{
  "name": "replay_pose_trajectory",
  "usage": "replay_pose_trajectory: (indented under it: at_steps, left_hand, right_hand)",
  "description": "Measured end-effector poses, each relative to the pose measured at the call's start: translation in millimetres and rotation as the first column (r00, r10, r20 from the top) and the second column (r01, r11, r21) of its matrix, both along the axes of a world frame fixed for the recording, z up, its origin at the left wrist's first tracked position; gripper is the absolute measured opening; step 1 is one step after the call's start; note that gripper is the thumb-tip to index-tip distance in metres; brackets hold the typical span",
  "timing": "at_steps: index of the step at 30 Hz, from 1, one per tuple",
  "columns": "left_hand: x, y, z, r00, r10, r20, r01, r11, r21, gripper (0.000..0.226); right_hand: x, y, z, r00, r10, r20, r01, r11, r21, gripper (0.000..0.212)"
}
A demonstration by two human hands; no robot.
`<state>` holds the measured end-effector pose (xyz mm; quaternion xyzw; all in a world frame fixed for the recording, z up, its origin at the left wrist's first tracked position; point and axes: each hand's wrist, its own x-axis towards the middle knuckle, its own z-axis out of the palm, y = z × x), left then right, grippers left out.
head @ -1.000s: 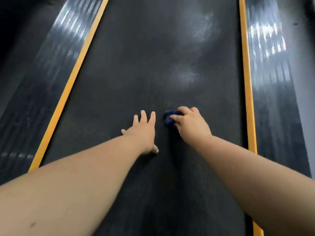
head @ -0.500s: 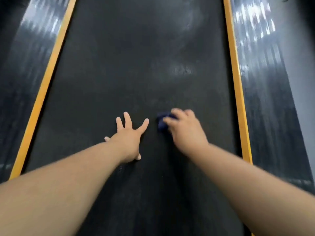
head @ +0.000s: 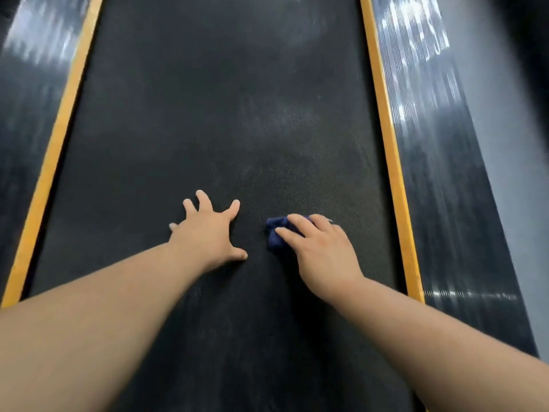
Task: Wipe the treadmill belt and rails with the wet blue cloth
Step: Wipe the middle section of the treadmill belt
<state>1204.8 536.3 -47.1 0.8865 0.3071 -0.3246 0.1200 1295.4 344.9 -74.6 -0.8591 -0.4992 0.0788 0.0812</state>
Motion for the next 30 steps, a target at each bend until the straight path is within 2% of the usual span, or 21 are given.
replay_pose_trajectory:
  at_steps: [2,4,7,11,15,20,25,27,30]
  left_hand:
    - [4,-4,4,0.998,-0.057,0.012,0.057,0.998,0.031,0.108]
    - [9,-6,8,0.990,-0.137,0.034,0.137,0.990,0.020,0.107]
    - [15,-11,9,0.992,-0.099,0.085,0.103,0.994,-0.045,0.109]
    - [21,-32,7,0.999,-0.008,0.052,0.014,0.993,-0.118,0.118]
    - [29,-41,5,0.999,0.035,0.037,-0.031,0.993,-0.110,0.109]
    - [31,-56,2,0.985,-0.143,0.094,0.147,0.988,-0.042,0.104]
    - [37,-55,6,0.985,-0.172,0.002,0.172,0.981,-0.092,0.114]
    - [41,-59,8,0.971,-0.228,-0.077,0.219,0.970,-0.107,0.124]
    - [45,-62,9,0.944,-0.289,-0.157,0.275,0.955,-0.106,0.132]
  right_hand:
    - [24,14,3,0.999,-0.024,0.049,0.026,0.999,-0.032,0.044]
    - [54,34,6,0.991,-0.125,0.051,0.129,0.989,-0.069,0.038]
    - [79,57,13,0.971,-0.240,0.007,0.238,0.959,-0.152,0.045]
    - [42,32,9,0.980,-0.193,0.052,0.197,0.977,-0.077,0.038]
    - [-4,-18,-4,0.987,-0.163,0.000,0.163,0.986,-0.029,0.043]
    - [35,4,-1,0.986,-0.132,0.102,0.137,0.990,-0.042,0.039]
    - [83,58,17,0.942,-0.333,-0.027,0.328,0.937,-0.122,0.044]
    - [75,48,18,0.950,-0.310,-0.043,0.303,0.946,-0.117,0.043]
    - [36,1,10,0.985,-0.160,-0.066,0.162,0.986,0.027,0.036]
